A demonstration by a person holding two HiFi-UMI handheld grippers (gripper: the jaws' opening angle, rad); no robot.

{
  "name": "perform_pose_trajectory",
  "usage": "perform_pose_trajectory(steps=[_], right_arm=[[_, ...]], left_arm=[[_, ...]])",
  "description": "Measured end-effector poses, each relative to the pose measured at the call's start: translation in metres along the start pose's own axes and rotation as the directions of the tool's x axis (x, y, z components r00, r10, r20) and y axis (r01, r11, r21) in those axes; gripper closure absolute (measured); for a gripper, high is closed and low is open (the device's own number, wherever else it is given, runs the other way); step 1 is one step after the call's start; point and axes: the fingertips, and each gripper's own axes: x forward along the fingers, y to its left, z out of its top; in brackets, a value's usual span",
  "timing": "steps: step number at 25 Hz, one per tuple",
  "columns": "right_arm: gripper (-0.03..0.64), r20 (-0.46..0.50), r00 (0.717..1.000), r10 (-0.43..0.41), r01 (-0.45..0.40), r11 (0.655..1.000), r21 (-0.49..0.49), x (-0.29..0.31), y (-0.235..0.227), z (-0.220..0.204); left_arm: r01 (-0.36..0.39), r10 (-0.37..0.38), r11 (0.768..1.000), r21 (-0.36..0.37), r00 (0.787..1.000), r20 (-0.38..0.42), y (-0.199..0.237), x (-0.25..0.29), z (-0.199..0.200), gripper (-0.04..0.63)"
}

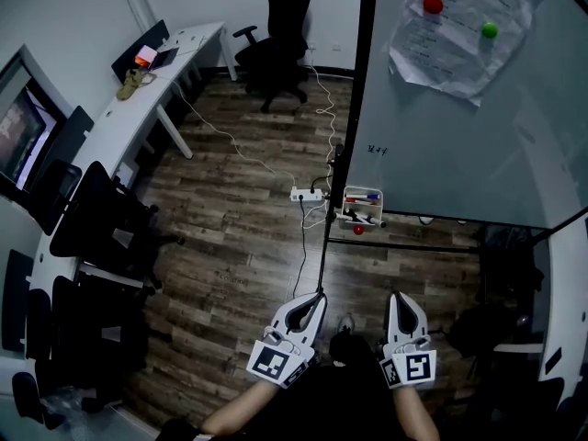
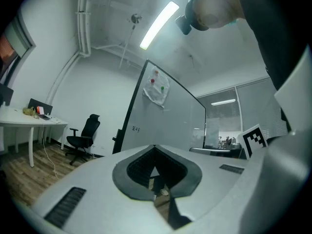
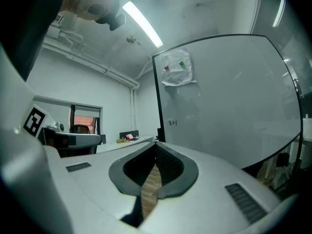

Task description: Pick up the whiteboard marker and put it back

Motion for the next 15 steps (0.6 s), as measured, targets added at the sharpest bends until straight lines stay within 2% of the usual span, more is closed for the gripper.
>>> perform_pose_trajectory(steps=[15], right_arm=[[0.603,-0.028,0.997,0.067,-0.066,0.997,0.026,0.048,-0.044,-0.007]], left_arm=[[-0.051,0.051,0.999,-0.009,0.999,-0.013,0.009,0.072,-0.007,0.588]])
